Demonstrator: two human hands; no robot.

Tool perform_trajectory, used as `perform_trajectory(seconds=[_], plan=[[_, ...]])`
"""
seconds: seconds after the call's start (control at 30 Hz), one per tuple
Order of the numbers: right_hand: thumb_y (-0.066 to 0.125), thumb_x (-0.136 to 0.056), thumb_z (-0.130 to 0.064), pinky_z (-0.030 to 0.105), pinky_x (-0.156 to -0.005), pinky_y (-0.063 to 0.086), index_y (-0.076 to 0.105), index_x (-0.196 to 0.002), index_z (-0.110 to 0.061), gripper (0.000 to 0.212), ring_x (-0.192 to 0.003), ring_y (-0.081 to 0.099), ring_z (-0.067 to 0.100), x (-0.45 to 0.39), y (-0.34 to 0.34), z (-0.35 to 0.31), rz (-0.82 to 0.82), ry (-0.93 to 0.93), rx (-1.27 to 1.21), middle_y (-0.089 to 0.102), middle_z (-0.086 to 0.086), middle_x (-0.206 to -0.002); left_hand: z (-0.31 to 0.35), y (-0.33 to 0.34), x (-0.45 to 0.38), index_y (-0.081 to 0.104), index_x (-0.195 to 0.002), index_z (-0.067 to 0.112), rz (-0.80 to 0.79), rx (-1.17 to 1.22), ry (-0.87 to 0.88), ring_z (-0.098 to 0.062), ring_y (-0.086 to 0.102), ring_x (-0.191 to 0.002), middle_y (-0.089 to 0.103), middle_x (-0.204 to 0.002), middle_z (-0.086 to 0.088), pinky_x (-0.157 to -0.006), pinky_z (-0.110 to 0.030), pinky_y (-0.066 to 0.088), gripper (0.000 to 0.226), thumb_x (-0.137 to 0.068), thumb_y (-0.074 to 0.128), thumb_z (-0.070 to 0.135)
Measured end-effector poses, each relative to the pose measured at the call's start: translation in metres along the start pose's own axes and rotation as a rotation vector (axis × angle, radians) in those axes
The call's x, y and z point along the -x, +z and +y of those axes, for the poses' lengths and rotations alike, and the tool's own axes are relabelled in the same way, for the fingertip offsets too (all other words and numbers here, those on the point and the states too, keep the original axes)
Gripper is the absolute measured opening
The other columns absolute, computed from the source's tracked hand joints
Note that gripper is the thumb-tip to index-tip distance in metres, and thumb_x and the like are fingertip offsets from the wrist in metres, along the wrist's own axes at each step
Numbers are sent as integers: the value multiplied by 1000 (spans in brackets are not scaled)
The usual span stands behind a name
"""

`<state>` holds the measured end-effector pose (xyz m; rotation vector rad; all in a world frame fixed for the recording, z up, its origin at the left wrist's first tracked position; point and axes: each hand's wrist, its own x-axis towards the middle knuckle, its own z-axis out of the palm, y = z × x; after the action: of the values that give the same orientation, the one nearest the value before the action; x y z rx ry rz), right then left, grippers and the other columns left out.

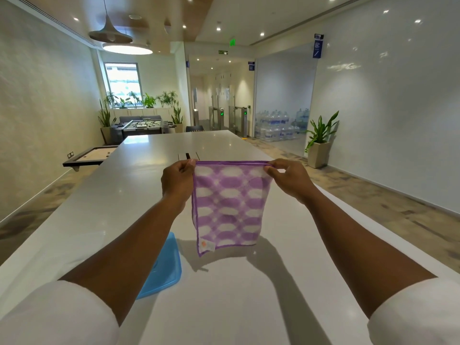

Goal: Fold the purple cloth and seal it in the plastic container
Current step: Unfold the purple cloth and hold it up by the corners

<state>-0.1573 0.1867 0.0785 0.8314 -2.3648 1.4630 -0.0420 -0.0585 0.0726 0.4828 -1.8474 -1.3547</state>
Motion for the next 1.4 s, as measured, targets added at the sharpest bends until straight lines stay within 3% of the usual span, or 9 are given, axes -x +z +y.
perform_trajectory(seconds=[0.33, 0.5, 0.63, 0.73, 0.8, 0.97, 1.13, 1.27, 1.4], plan=[[77, -81, -25, 24, -69, 61, 75, -95, -24, 13, -85, 71, 15, 6, -11, -10, -102, 114, -260, 74, -2, -90, -13, -15, 10, 69, -120, 16, -59, 48, -17, -24, 65, -100, 68, -106, -2, -88, -38, 57, 31, -98, 54, 32], [73, -83, -26, 25, -63, 56, 78, -87, -17, 11, -80, 71, 19, 16, -15, -11, -297, 254, -275, 76, 4, -88, -17, -26, 15, 64, -118, 23, -151, 1, -118, -15, 63, -86, 62, -107, 0, -64, -22, 52, 24, -97, 57, 29], [72, -84, -23, 23, -52, 47, 78, -87, -11, 14, -54, 56, 14, 25, -9, 1, -446, 379, -101, 68, 11, -74, -29, -30, 23, 67, -104, 19, -246, -36, -245, -12, 61, -77, 65, -96, -2, -55, -18, 52, 12, -93, 63, 17], [75, -82, -22, 22, -48, 42, 77, -86, -8, 15, -49, 46, 14, 32, 1, 13, -445, 434, -37, 60, 10, -64, -48, -27, 28, 72, -97, 19, -214, -164, -267, -19, 65, -85, 69, -98, -4, -75, -29, 58, 10, -89, 66, 21], [75, -82, -19, 19, -51, 51, 76, -87, -7, 13, -55, 60, 13, 37, 9, 20, -444, 446, -17, 69, 7, -70, -61, -24, 30, 74, -94, 24, -169, -270, -257, -20, 65, -89, 71, -96, 0, -81, -31, 53, 11, -88, 66, 28], [71, -80, 3, 26, -68, 62, 73, -87, 4, 7, -78, 73, 25, 41, 33, 40, -327, 507, -171, 72, 26, -95, -88, -10, 33, 74, -93, 23, -159, -210, -322, -20, 70, -86, 73, -91, -1, -87, -34, 56, 9, -88, 67, 24], [78, -80, -23, 45, -92, 56, 75, -82, 3, 26, -92, 72, 32, 38, 55, 62, -73, 550, -324, 74, 23, -94, -105, 2, 32, 76, -97, 20, -95, -130, -307, -19, 71, -84, 75, -89, 1, -75, -28, 56, 19, -89, 64, 33], [76, -81, -18, 44, -93, 56, 77, -74, -15, 7, -91, 73, 26, 38, 65, 67, 124, 475, -402, 77, 9, -89, -106, 8, 30, 73, -99, 22, -24, -28, -217, -18, 72, -83, 73, -82, 8, -79, -31, 58, 24, -89, 64, 43], [79, -78, -14, 34, -87, 59, 78, -79, -19, 5, -89, 73, 20, 39, 65, 64, 151, 394, -460, 77, 4, -92, -106, 6, 30, 70, -114, 17, -92, 32, -138, -20, 70, -93, 74, -102, -1, -82, -29, 59, 39, -83, 73, 39]])
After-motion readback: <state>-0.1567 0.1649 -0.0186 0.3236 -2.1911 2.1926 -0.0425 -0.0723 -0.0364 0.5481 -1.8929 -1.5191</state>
